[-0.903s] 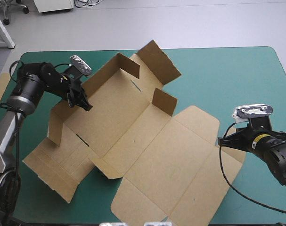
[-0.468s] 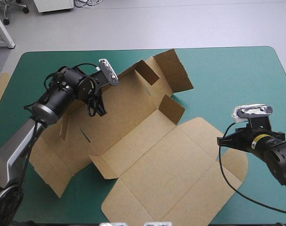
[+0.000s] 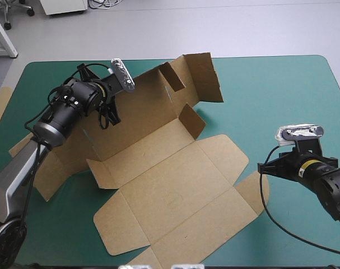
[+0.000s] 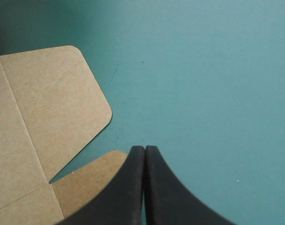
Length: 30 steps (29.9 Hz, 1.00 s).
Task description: Fold the box
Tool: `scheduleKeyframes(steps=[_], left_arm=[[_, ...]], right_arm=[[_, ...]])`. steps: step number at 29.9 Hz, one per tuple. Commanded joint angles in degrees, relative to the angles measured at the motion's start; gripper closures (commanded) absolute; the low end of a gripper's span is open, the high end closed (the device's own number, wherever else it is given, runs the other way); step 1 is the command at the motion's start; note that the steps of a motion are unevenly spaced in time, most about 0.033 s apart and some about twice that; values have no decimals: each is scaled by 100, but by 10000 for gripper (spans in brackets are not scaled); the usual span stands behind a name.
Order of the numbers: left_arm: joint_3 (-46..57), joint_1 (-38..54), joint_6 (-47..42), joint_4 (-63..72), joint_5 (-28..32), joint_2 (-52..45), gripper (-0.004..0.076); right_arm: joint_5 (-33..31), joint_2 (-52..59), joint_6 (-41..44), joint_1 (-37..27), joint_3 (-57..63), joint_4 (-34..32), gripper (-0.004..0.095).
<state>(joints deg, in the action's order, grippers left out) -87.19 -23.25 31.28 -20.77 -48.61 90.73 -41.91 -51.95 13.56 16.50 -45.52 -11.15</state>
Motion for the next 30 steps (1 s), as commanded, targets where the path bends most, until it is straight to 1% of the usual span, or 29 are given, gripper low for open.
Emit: scheduleKeyframes(steps=[1,3,7,10,13,18,23,26,30], left_arm=[[-203,-100,213,174,524,-299,734],[-203,-214,404,315,524,-298,734],[-192,-570,501,338,524,-393,734],[-65,-902,655,306,623,-623,734],[344,-1168,667,93,823,-986,734],[1414,-1339,626,-157,1272,-1597,734],[2102,-1595,276,-377,1415,-1792,734],[2287,-1782,113,-507,1415,-1782,734],[2425,-1808,-295,-597,1398,-1782,734]], right_arm=[[274,59,-45,14,-201,-111,927],[274,59,-45,14,-201,-111,927],[274,59,-45,14,-201,-120,927],[274,59,-34,14,-201,-109,927],[274,59,-25,14,-201,-98,927],[253,59,-25,14,-201,-10,927],[253,59,-25,14,-201,4,927],[248,59,-25,14,-201,4,927],[227,70,-60,14,-230,102,927]])
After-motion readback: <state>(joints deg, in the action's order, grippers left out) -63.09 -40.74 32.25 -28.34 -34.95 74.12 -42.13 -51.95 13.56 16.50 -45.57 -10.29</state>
